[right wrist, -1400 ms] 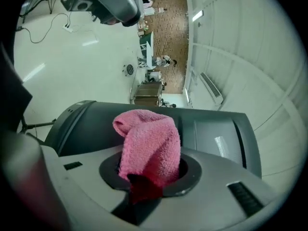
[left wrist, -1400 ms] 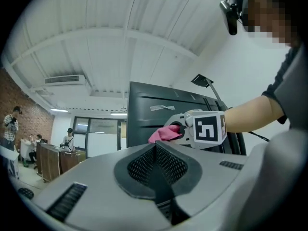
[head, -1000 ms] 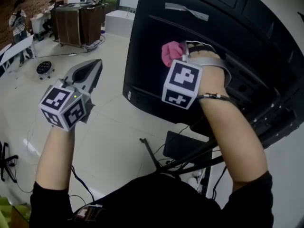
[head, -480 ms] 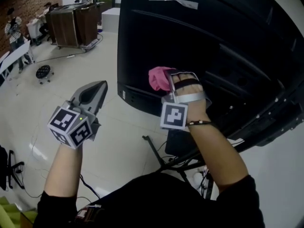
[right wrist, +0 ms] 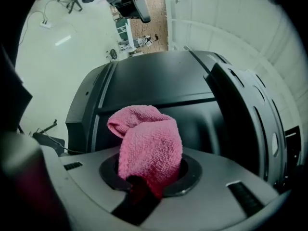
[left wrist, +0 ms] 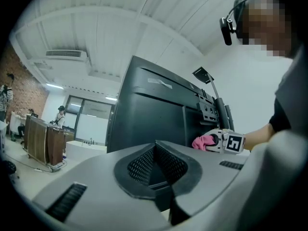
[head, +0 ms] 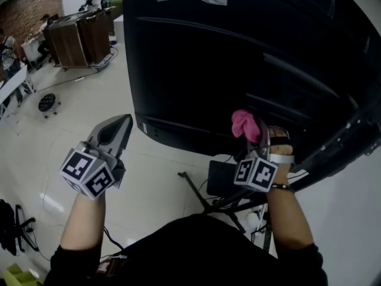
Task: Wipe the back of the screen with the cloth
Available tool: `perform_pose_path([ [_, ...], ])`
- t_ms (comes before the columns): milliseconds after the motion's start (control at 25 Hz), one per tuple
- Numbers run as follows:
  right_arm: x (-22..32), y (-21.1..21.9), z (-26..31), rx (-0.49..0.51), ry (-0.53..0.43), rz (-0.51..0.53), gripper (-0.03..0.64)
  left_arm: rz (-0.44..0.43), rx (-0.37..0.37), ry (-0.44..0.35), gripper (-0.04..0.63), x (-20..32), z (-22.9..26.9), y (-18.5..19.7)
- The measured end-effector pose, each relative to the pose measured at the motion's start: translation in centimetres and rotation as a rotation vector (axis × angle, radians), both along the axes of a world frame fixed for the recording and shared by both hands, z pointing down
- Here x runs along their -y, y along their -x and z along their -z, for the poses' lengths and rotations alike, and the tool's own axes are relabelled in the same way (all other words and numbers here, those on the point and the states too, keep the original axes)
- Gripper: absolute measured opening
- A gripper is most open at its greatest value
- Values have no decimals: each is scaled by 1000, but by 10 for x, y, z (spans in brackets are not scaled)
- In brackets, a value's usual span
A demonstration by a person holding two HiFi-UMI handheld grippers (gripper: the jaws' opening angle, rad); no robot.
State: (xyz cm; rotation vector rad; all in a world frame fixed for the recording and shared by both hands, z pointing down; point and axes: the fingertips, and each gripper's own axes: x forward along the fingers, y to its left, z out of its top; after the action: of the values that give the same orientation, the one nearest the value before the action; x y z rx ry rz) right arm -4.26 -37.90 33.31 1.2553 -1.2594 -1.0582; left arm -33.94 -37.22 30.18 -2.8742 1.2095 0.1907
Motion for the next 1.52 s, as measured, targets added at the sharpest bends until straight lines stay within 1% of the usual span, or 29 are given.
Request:
perform_pose_path([
  [40,-1,21,-10,2,22,47,114,5,6,6,-3,2,-5,1],
  [80,3,52,-24,-9,50,115,114,10,11,14,-3,5,-10,2],
  [160,24,123,-56,-40,106,248,114,24,15,36,-3,10,-22,5],
  [200,38,156,-73,-63,137,288,114,33,19,49,-3,10,-28,8],
  [280,64,209,-110,-135,222,311,114,64,33,70,-3,5,-43,18],
  [320,71,225,-123,-155,257,308,110,83,39,81,-2,1,-50,25],
  [400,72,236,-126,-124,268,309,112,109,43,102,-3,-8,-62,36],
  [480,64,219,-122,-66,260,299,114,113,38,119,-3,-15,-71,41],
  [600,43,152,-126,-31,275,226,112,116,33,139,-3,-21,-81,45],
  [720,20,71,-132,-37,292,119,112,107,31,154,-3,-23,-89,34],
  [800,9,21,-134,-23,320,7,110,95,30,160,-3,-22,-92,20],
  [840,4,6,-133,-1,336,-36,110,89,29,159,-3,-23,-93,15],
  [880,-3,-1,-129,34,346,-52,110,80,30,157,-3,-23,-95,10],
  [920,-12,-1,-125,86,348,-41,107,72,30,156,-3,-24,-97,5],
  [960,-23,2,-121,156,350,-8,109,65,31,157,-3,-25,-99,-2],
  [1040,-46,6,-118,354,382,84,109,43,33,164,-3,-25,-106,-22],
  [1120,-74,8,-115,538,437,168,109,-8,34,173,-3,-34,-112,-45],
  [1160,-95,15,-112,599,461,212,108,-40,34,178,-3,-45,-113,-53],
  [1240,-141,32,-100,685,500,301,109,-109,33,183,-3,-76,-107,-67],
  [1280,-160,32,-94,729,516,336,109,-142,34,182,-3,-92,-103,-81],
  [1320,-174,23,-90,777,528,363,109,-172,37,180,-3,-105,-100,-102],
  [1360,-184,4,-89,826,535,380,109,-196,42,177,-3,-117,-98,-128],
  [1440,-202,-50,-94,946,540,399,109,-235,37,166,-3,-141,-101,-195],
  [1520,-224,-109,-99,1101,530,414,109,-261,16,153,-3,-167,-111,-267],
])
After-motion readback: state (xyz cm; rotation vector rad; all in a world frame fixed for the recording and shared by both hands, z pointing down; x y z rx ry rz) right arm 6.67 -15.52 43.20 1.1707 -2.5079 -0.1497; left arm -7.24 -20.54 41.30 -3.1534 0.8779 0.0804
